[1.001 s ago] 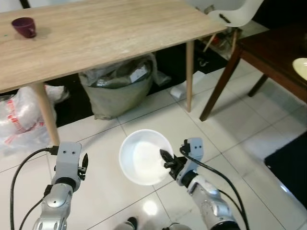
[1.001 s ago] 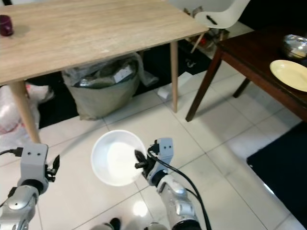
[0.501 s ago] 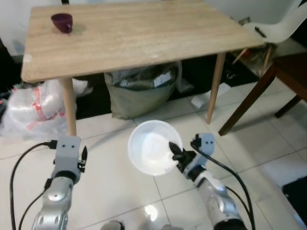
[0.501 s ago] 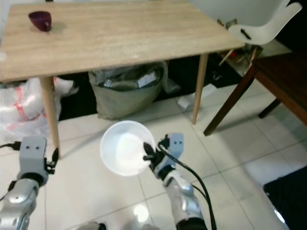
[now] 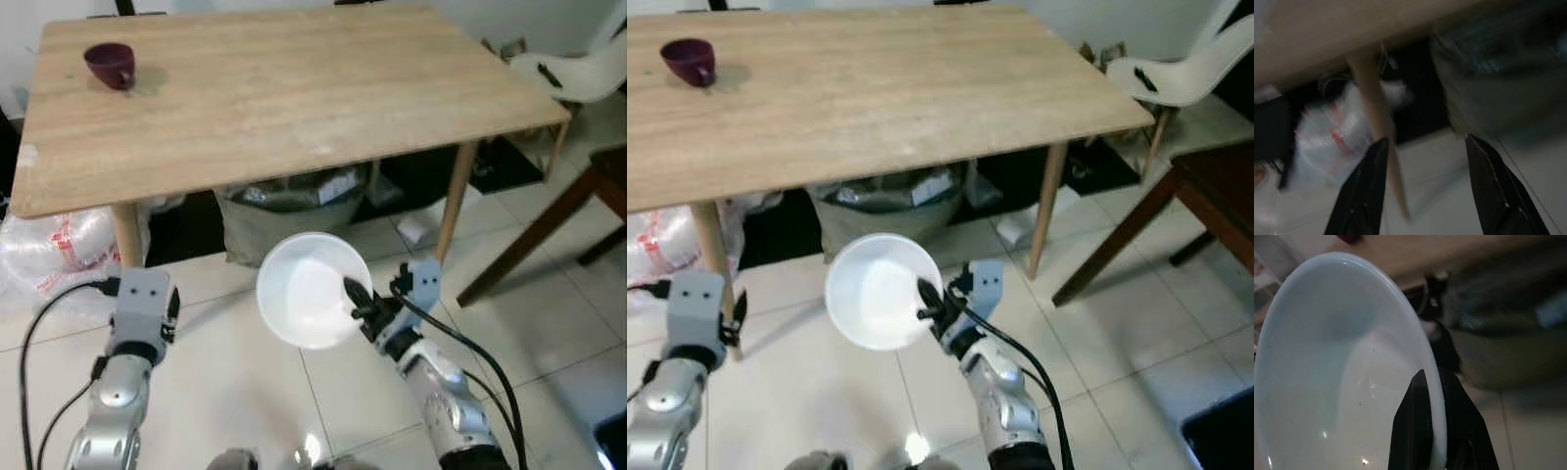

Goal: Setting the table

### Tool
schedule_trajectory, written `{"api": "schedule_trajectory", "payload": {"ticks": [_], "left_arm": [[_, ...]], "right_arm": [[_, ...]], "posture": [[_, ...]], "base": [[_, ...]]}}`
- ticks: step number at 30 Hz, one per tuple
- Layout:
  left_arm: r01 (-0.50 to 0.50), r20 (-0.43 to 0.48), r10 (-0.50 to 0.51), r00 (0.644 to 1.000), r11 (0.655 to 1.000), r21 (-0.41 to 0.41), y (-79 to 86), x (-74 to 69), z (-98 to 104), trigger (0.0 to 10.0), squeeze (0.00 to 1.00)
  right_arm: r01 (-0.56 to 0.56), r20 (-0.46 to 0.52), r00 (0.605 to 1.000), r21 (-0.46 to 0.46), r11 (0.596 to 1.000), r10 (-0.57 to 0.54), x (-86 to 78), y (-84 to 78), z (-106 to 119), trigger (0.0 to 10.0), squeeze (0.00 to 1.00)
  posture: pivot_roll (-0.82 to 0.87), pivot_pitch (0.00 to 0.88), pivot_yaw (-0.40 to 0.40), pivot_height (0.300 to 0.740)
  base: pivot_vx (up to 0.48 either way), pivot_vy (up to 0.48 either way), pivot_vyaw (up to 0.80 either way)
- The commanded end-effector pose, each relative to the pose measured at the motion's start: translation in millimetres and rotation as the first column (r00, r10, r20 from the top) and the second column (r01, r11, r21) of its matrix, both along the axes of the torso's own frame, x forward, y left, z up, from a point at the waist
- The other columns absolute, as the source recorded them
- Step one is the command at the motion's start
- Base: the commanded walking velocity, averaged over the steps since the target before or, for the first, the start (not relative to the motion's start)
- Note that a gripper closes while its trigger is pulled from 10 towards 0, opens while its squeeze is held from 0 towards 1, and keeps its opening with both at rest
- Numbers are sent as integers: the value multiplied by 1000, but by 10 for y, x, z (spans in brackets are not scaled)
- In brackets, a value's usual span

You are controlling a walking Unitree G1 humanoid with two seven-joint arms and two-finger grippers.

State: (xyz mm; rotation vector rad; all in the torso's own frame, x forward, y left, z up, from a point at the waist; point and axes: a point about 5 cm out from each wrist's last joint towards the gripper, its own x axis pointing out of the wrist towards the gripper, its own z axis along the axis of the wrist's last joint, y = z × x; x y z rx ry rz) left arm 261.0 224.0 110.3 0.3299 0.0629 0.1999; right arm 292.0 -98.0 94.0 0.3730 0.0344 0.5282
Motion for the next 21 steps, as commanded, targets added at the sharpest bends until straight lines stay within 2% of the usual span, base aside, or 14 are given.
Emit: {"api": "schedule_trajectory", "payload": {"ticks": [1, 2, 3, 7, 13, 16, 18, 21], "left_arm": [[11, 93, -15, 996, 999, 38, -30, 18, 223, 10000, 94], [19, 206, -34, 978, 997, 74, -33, 37, 558, 10000, 90], [24, 247, -46, 968, 996, 88, -32, 37, 699, 10000, 94], [23, 335, -55, 941, 995, 99, 48, 34, 1072, 10000, 86], [-3, 358, -33, 933, 995, 100, 102, 60, 1171, 10000, 82], [-9, 357, -30, 934, 994, 105, 109, 57, 1171, 10000, 86], [-11, 348, -27, 937, 994, 108, 105, 36, 1157, 10000, 82], [-14, 321, -17, 947, 995, 96, 87, 6, 1122, 10000, 86]], "right_arm": [[-39, 83, 996, 0, 999, 39, 7, 34, 217, 10000, 0], [-71, 195, 979, 23, 997, 65, 39, 82, 562, 10000, 0], [-86, 244, 967, 31, 996, 76, 45, 104, 709, 10000, 0], [-121, 317, 943, 41, 992, 102, 83, 187, 1013, 10000, 0], [-128, 247, 962, 24, 991, 119, 160, 323, 910, 10000, 0], [-134, 198, 972, 39, 990, 124, 183, 382, 858, 10000, 0], [-152, 165, 977, 82, 985, 137, 171, 425, 854, 10000, 0], [-166, 140, 978, 94, 982, 152, 150, 464, 865, 10000, 0]], "posture": [[-23, 77, -15, 740], [-22, 78, -16, 740], [-22, 78, -16, 740], [1, 73, -26, 740], [13, 67, -30, 740], [19, 65, -30, 740], [20, 65, -31, 740], [24, 67, -33, 740]], "base": [[480, 0, 0], [480, 0, 0], [480, 0, 0], [480, 0, 0], [480, 0, 0], [480, 0, 0], [480, 0, 0], [480, 0, 788]]}}
